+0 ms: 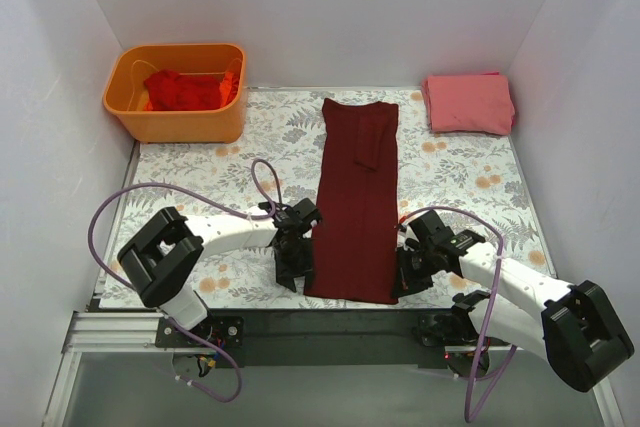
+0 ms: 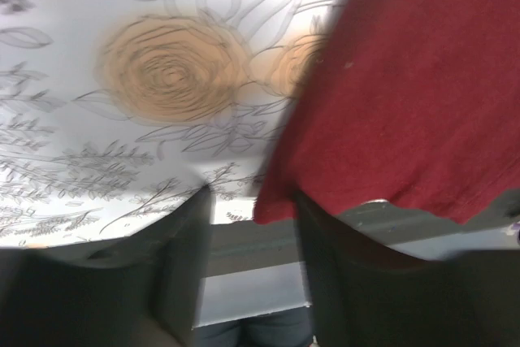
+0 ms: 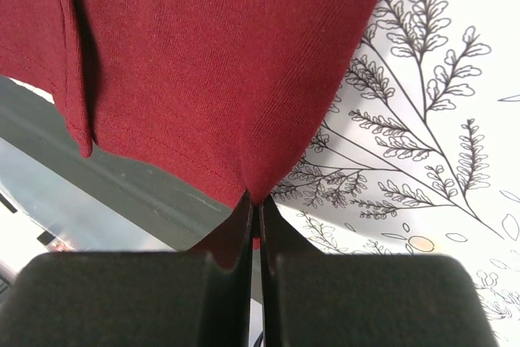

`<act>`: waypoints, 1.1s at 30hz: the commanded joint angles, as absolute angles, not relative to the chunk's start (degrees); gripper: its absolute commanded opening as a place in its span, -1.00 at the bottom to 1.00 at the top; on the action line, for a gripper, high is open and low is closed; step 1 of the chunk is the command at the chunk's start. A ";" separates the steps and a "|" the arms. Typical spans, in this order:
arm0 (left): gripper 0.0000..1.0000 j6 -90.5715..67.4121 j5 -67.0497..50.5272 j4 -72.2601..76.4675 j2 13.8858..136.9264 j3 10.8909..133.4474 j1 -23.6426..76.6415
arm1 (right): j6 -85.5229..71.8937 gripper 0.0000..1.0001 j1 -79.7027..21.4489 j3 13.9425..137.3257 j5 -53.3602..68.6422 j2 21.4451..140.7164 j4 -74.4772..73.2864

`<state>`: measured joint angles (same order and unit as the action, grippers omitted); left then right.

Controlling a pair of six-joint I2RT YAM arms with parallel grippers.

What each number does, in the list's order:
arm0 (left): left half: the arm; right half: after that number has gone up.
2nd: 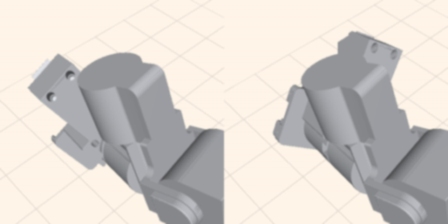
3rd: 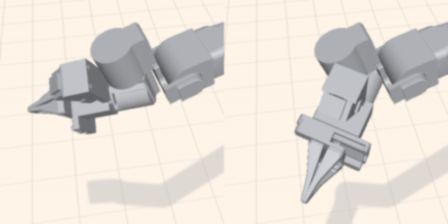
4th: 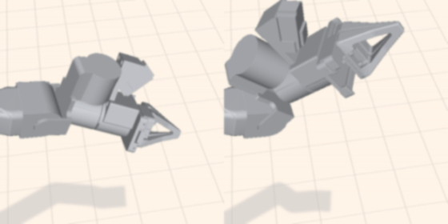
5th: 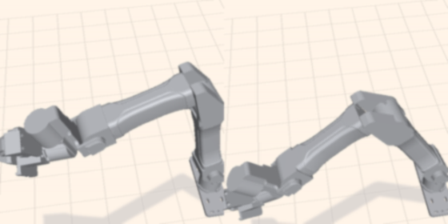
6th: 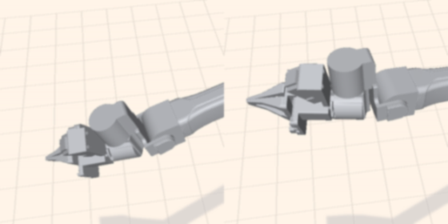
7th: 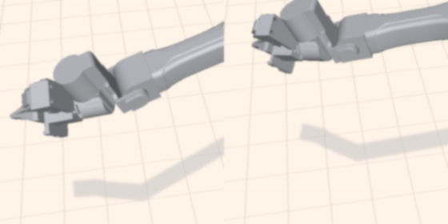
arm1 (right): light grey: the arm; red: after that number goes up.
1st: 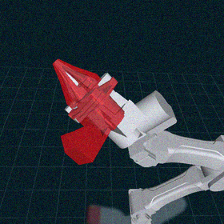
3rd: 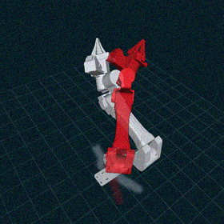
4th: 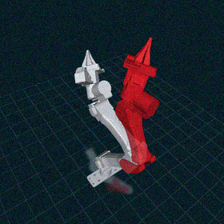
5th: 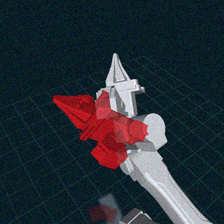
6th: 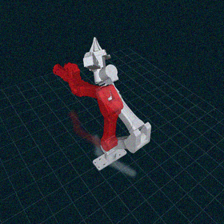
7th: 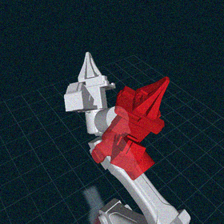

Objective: Fold and stack the t-shirts
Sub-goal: Fold the tshirt

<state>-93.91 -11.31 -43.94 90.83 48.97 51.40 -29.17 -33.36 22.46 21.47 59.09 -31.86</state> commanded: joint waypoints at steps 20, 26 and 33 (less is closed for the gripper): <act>-1.00 -106.70 -17.85 -47.37 74.62 39.28 58.71 | -23.20 -0.97 -33.22 25.14 33.92 54.94 -42.45; -1.00 -102.23 -14.50 -47.12 76.63 46.31 52.66 | -23.03 -0.97 -32.61 33.47 21.83 56.68 -42.19; -1.00 -90.80 -9.32 -44.66 88.04 61.42 39.13 | -16.09 -0.97 -24.79 46.57 17.93 68.45 -38.41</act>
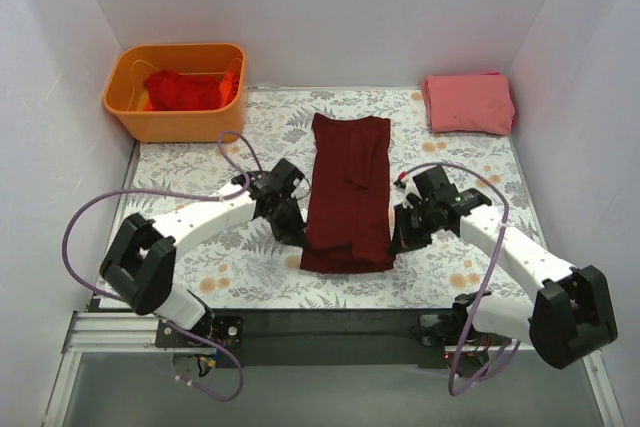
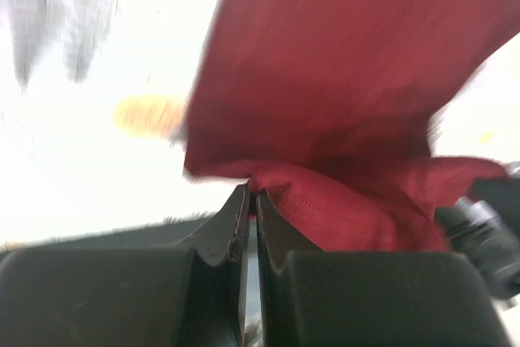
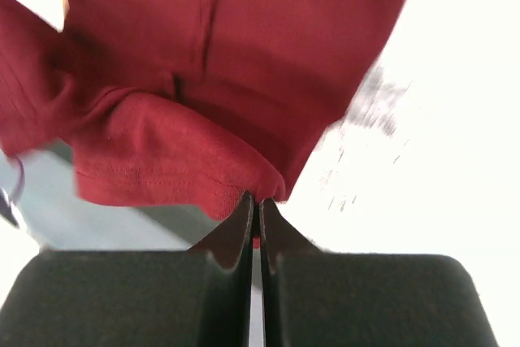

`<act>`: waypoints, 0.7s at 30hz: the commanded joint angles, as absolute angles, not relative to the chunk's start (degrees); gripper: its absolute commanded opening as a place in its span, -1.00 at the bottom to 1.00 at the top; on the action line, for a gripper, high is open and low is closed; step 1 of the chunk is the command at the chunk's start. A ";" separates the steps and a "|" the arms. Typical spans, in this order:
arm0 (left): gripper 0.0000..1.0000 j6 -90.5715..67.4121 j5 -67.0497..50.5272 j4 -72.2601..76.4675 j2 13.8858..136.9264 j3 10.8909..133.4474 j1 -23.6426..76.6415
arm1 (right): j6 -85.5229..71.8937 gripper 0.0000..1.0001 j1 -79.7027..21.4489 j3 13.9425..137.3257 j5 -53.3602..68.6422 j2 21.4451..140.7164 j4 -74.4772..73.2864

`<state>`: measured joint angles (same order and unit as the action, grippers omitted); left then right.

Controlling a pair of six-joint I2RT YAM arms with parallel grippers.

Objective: Fold and stack the t-shirts
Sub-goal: Fold the tshirt

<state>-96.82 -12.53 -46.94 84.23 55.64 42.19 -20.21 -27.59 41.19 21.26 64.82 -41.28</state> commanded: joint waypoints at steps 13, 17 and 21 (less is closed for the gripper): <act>-1.00 -79.81 -0.79 -41.23 107.31 81.91 32.44 | -9.67 -0.97 -14.86 65.55 19.51 88.23 -33.75; -1.00 -79.02 1.30 -37.97 108.10 82.35 31.20 | -9.23 -0.97 -13.80 67.67 19.42 91.40 -32.79; -1.00 -78.49 2.02 -36.74 110.21 83.93 30.06 | -9.49 -0.97 -13.10 68.11 19.86 94.21 -31.20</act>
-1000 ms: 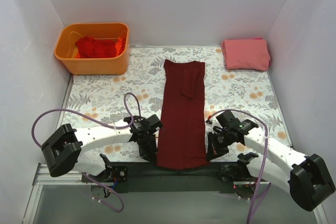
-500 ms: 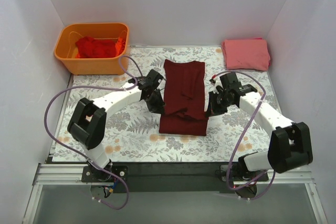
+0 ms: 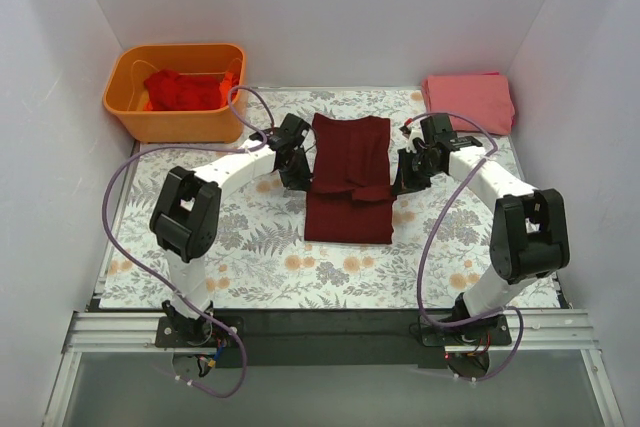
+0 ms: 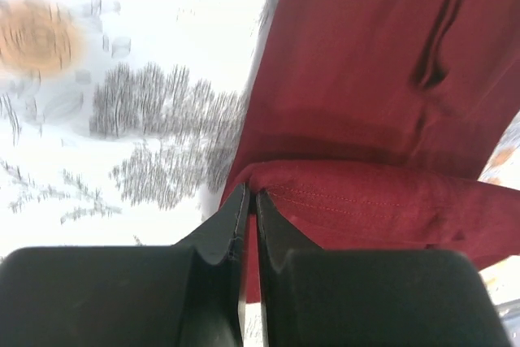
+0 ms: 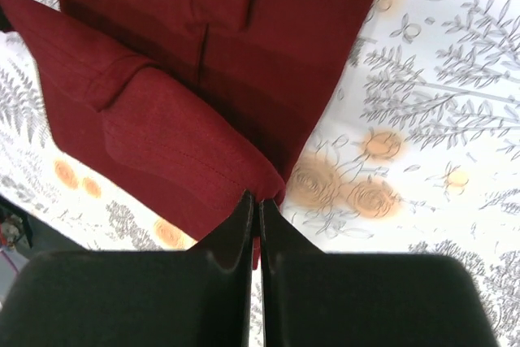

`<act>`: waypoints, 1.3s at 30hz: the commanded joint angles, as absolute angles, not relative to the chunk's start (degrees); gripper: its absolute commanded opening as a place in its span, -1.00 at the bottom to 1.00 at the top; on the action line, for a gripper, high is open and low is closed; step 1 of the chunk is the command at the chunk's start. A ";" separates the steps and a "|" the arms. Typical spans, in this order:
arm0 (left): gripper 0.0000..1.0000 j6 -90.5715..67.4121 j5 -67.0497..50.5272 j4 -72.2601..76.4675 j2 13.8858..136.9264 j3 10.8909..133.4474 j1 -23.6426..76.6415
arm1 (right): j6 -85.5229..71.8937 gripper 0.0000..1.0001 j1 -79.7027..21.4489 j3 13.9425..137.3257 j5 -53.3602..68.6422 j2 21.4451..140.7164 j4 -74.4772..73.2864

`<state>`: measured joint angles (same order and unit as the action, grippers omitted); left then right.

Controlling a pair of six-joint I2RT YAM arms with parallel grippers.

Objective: Fold and stack the t-shirts
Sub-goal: Fold the tshirt

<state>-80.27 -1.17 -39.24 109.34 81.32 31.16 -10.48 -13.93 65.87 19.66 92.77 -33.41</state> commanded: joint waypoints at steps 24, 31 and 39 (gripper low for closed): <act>-0.06 -78.31 8.16 -34.63 101.80 80.70 35.31 | -10.46 -0.27 -19.15 62.76 4.57 85.44 -21.99; -0.31 -82.88 8.35 -31.64 100.62 71.29 43.85 | -12.04 -0.71 -25.82 58.54 15.19 86.12 -15.13; -0.46 -83.67 5.28 -32.16 105.29 68.20 44.56 | -14.06 -0.84 -29.53 56.25 18.81 94.04 -8.79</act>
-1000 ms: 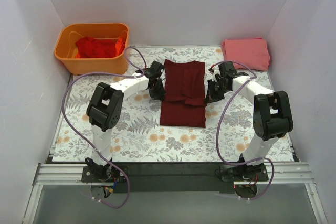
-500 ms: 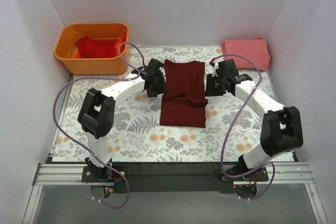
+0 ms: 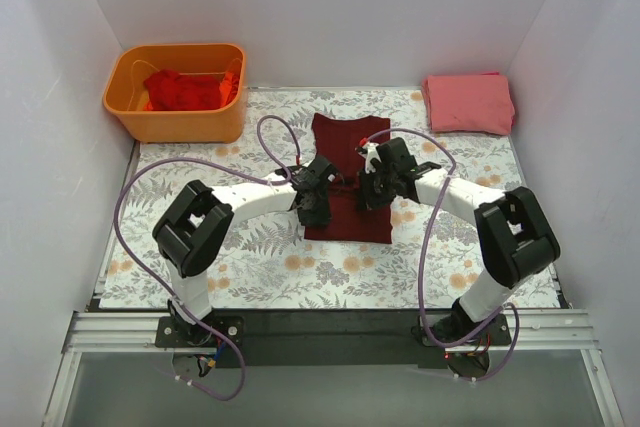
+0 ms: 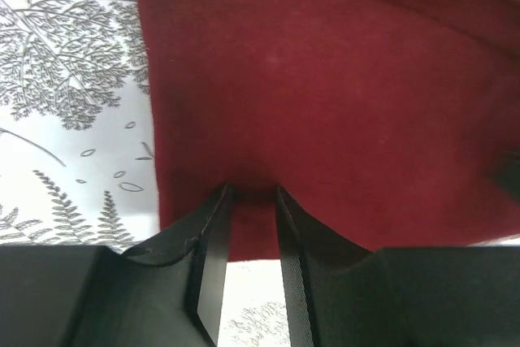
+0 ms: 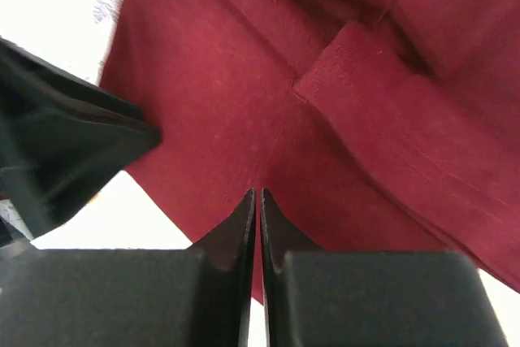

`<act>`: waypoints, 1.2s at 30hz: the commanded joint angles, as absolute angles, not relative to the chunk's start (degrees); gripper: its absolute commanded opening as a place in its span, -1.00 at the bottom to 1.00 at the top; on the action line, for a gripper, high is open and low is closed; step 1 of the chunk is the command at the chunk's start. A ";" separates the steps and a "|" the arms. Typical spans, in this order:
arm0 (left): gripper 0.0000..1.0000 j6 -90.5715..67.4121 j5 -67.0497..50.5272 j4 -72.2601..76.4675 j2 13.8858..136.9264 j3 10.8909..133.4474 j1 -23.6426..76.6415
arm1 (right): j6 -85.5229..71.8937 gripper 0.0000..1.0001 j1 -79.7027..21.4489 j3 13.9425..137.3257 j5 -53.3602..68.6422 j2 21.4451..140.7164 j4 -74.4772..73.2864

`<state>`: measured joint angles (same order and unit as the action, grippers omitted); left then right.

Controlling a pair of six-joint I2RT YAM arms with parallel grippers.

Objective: Fold and stack the t-shirts
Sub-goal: Fold the tshirt

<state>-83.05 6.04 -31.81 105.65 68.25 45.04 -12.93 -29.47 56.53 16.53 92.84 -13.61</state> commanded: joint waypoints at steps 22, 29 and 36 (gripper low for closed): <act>-0.31 -92.10 -1.85 -38.59 90.54 54.76 45.62 | -12.30 -0.66 -20.74 70.77 23.29 101.44 -4.83; -0.28 -91.42 -2.11 -31.22 86.48 54.75 44.13 | -21.35 -0.53 -20.57 47.31 44.80 87.02 4.20; -0.38 -85.62 -4.04 -26.99 95.88 62.12 37.19 | -18.99 -0.53 -18.72 46.05 47.46 92.78 7.20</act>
<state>-88.99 -3.03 -30.57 93.45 57.71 39.42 -19.03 -19.59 44.10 42.89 89.06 2.04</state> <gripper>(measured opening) 0.318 0.238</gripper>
